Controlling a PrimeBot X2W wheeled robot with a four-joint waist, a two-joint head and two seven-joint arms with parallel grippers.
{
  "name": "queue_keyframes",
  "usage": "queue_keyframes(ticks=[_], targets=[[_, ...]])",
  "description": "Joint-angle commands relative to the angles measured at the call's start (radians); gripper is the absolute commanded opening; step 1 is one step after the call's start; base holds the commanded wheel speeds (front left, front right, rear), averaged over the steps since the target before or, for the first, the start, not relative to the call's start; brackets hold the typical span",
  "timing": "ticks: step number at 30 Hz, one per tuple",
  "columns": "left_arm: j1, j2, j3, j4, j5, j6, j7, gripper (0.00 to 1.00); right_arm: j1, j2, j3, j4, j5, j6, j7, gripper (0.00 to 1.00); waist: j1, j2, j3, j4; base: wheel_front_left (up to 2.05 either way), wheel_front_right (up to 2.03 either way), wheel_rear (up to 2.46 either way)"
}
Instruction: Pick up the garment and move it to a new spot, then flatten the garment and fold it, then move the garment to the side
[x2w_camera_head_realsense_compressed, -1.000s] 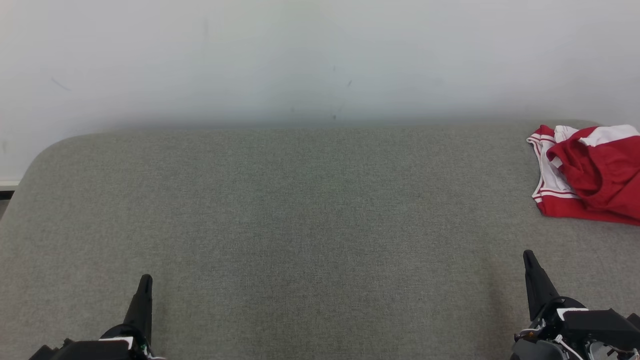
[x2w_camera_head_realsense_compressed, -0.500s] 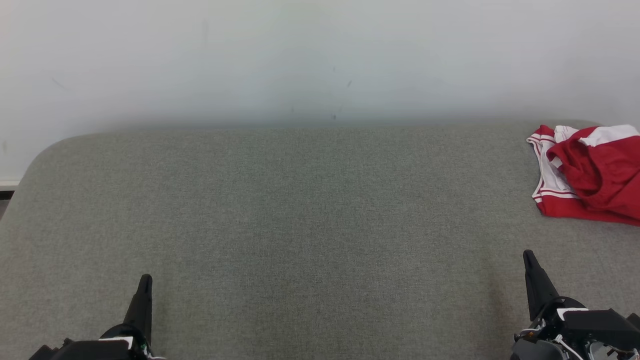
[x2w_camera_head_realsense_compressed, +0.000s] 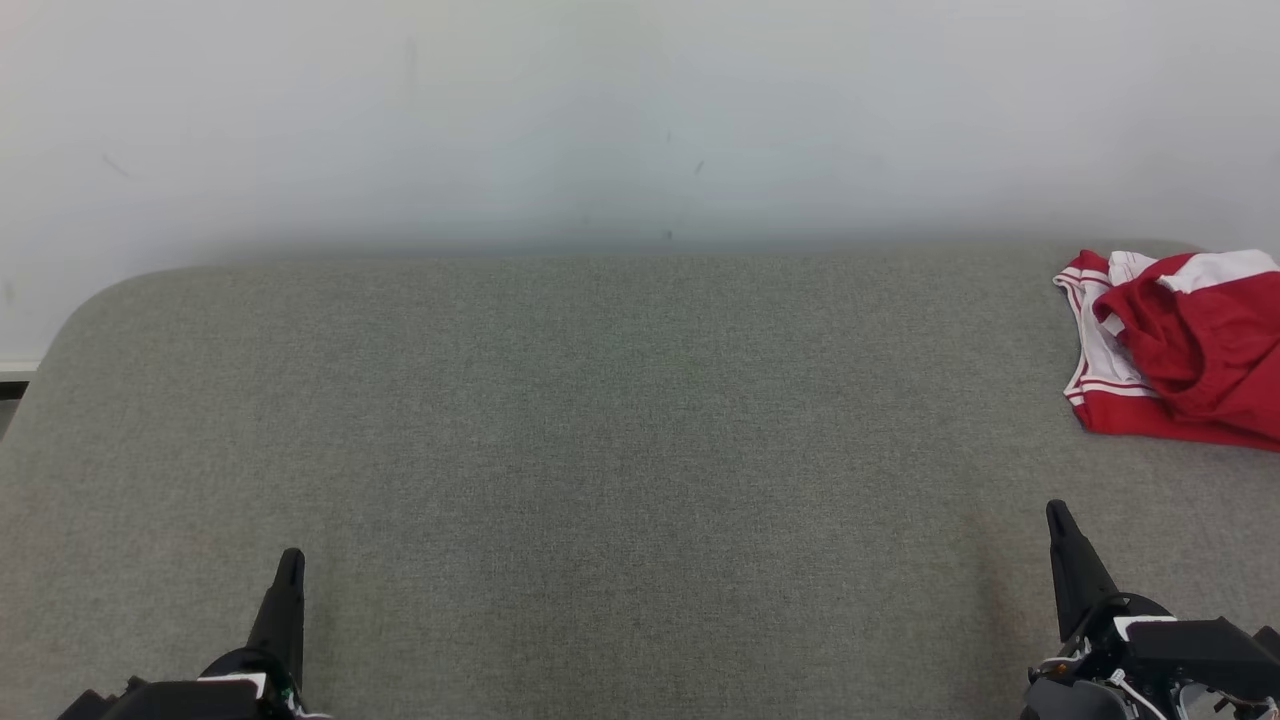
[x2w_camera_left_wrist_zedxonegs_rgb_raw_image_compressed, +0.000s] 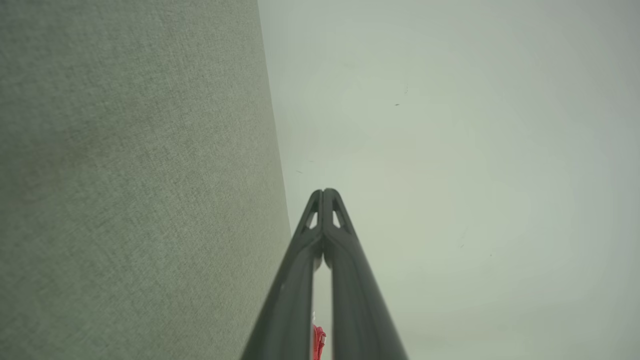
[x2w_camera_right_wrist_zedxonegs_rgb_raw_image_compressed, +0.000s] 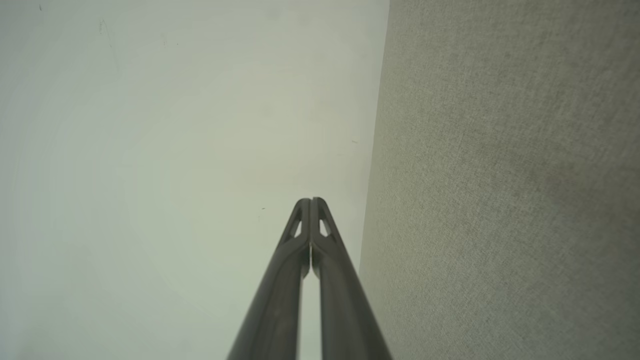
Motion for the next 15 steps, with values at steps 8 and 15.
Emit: queue_keyframes(ticks=[8,15], targets=[[-0.009,-0.002,0.003,0.001,-0.005,0.002,0.001,0.00,-0.006,0.002,-0.001,0.000,0.001,-0.002,0.003,0.00,0.0000,-0.0001,0.000,0.000,0.00,0.00,0.00],[-0.009,-0.002,0.003,0.001,-0.005,0.002,0.001,0.00,-0.006,0.002,-0.001,0.001,0.001,-0.002,0.002,0.00,0.0000,-0.0001,0.000,0.000,0.00,0.00,0.00]])
